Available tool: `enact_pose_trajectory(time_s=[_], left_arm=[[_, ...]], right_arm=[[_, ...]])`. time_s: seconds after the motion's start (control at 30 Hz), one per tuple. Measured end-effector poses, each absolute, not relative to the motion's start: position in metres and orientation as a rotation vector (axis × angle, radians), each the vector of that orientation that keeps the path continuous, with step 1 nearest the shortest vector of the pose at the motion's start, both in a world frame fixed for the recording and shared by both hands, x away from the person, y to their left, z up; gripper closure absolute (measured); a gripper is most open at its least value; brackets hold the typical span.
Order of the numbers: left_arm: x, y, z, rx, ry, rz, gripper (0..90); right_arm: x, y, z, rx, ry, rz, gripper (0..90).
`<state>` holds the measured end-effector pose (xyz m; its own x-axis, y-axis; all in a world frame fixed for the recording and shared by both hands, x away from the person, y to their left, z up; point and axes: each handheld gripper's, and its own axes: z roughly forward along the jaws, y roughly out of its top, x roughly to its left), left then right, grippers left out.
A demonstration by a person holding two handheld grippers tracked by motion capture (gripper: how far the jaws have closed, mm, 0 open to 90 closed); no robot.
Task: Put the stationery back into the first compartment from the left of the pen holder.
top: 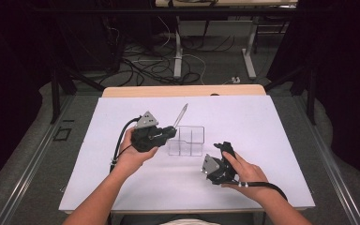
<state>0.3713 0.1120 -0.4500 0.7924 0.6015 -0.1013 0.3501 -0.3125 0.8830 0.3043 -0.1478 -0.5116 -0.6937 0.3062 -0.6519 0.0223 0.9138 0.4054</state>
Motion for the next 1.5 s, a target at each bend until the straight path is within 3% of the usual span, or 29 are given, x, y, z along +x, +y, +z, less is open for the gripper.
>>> enact_pose_trajectory(time_s=[0.3, 0.67, 1.5], left_arm=[[0.385, 0.111, -0.454, 1.842, 0.772, 0.339, 79.5], [0.400, 0.099, -0.469, 1.806, 0.806, 0.352, 79.5], [0.397, 0.102, -0.494, 1.852, 0.864, 0.330, 77.6]], right_arm=[[0.317, -0.164, -0.507, 0.506, 2.329, 0.584, 0.3], [0.327, -0.186, -0.499, 0.741, 2.270, 0.726, 0.1], [0.328, -0.190, -0.502, 0.756, 2.262, 0.717, 0.4]])
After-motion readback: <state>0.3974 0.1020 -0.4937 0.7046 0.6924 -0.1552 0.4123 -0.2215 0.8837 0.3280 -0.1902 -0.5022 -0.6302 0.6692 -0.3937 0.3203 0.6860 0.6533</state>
